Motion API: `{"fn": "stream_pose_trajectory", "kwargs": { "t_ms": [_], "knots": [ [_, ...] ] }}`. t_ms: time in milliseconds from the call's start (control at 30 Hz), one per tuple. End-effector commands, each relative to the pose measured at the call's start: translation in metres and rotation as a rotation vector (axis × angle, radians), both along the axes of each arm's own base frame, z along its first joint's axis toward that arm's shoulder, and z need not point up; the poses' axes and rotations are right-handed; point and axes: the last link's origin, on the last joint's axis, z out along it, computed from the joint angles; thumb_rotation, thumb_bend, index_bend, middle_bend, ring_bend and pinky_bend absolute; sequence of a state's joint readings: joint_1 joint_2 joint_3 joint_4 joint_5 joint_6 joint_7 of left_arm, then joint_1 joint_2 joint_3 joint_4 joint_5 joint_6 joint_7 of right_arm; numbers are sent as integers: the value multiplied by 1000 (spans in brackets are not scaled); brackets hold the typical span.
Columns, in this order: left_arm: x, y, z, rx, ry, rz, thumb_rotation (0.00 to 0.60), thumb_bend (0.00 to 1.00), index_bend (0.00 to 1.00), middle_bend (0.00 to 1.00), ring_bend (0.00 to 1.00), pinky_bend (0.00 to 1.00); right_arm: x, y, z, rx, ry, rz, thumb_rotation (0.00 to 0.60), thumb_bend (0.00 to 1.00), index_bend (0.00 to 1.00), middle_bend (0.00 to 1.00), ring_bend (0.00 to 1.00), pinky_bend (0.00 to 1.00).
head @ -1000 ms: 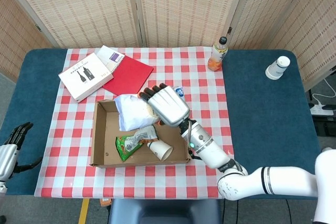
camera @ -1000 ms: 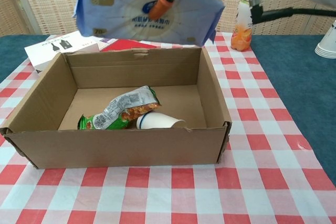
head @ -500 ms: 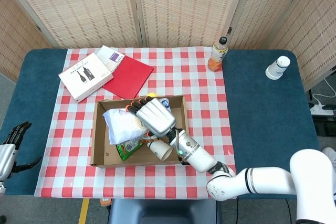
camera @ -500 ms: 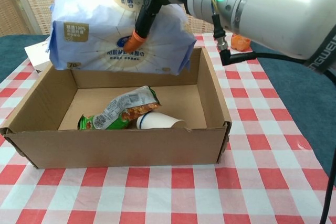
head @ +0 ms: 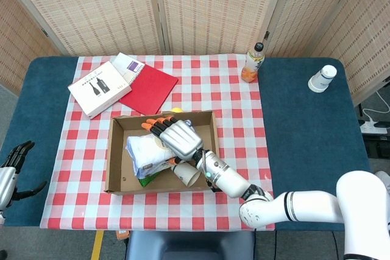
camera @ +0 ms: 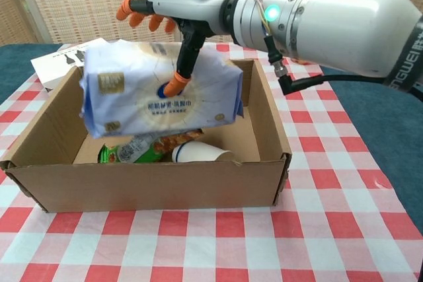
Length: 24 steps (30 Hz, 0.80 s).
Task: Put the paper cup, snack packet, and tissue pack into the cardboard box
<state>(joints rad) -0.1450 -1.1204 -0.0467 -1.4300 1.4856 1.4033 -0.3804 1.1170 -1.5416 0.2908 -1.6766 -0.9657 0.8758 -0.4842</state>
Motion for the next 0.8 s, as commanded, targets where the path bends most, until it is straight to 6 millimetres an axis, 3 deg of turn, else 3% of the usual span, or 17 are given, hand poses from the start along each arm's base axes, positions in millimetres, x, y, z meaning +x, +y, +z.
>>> {"fn": "stream_pose_trajectory", "kwargs": {
  "t_ms": [33, 200, 400, 500, 633, 800],
  "knots": [
    [0, 0, -1, -2, 1, -1, 600, 213, 41, 8, 0, 231, 6, 2, 5, -10, -28, 40, 600, 0, 0, 0, 0, 0],
    [0, 0, -1, -3, 4, -3, 600, 213, 41, 8, 0, 231, 9, 2, 20, -69, -87, 76, 600, 0, 0, 0, 0, 0],
    [1, 0, -2, -5, 6, -4, 600, 213, 41, 8, 0, 231, -6, -4, 65, -288, -90, 116, 600, 0, 0, 0, 0, 0],
    [2, 0, -3, -10, 9, -7, 600, 214, 41, 8, 0, 230, -37, -6, 96, -432, -28, 88, 600, 0, 0, 0, 0, 0],
    [4, 0, -6, -15, 14, -11, 600, 213, 41, 8, 0, 230, -101, 9, 139, -582, 113, -20, 600, 0, 0, 0, 0, 0],
    [6, 0, -9, -21, 23, -12, 600, 213, 41, 8, 0, 230, -180, 31, 177, -654, 202, -178, 600, 0, 0, 0, 0, 0]
  ]
}}
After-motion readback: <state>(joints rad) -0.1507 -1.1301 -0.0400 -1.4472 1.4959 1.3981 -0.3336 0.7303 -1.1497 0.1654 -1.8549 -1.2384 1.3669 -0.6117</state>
